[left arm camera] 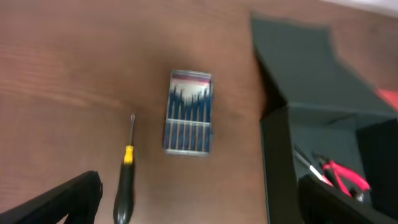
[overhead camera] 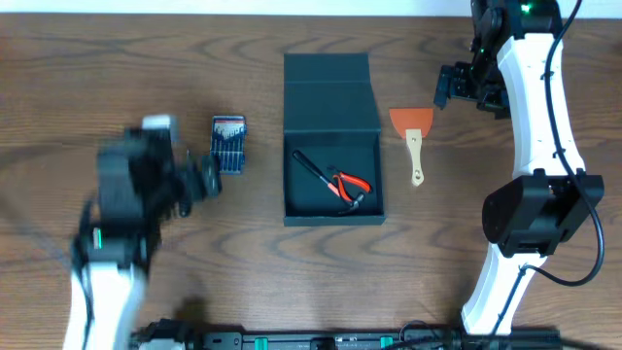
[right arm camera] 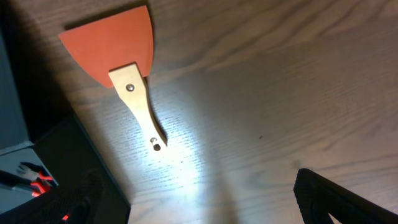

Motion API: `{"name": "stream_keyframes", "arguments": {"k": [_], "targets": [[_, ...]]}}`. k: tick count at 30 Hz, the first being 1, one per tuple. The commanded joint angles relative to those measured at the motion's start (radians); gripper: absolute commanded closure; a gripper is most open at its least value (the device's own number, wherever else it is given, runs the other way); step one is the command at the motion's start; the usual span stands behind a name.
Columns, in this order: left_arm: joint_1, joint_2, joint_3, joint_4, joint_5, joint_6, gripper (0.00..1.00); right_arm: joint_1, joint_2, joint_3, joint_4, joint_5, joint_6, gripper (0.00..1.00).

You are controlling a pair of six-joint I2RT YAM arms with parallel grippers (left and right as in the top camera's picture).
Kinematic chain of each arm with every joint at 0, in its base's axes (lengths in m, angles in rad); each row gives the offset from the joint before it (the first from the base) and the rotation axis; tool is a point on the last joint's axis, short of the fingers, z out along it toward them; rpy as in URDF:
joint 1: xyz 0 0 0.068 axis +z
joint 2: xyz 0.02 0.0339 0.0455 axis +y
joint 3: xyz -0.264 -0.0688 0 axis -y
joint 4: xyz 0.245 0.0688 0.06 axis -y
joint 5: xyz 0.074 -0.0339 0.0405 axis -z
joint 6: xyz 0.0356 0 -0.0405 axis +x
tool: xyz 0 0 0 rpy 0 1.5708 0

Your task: Pack container

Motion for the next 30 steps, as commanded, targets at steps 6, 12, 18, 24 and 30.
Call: {"name": "stream_keyframes", "arguments": {"k": [6,12,18,24,30], "targets": [[-0.024,0.384,0.371,-0.092,0.007,0.032,0.01,0.0,-0.005,0.016,0.001,0.0,-0.01,0.01],[-0.048,0.491,0.385,-0.101,-0.035,0.036,0.01,0.0,-0.005,0.016,0.001,0.0,-0.01,0.01],[-0.094,0.586,0.385,-0.15,-0.164,0.074,0.01,0.0,-0.005,0.016,0.001,0.0,-0.01,0.01],[-0.111,0.66,0.385,-0.151,-0.203,0.072,0.02,0.0,-0.005,0.016,0.001,0.0,-0.01,0.01],[-0.111,0.727,0.385,-0.139,-0.224,0.072,0.01,0.0,-0.005,0.016,0.001,0.0,-0.01,0.01]]}}
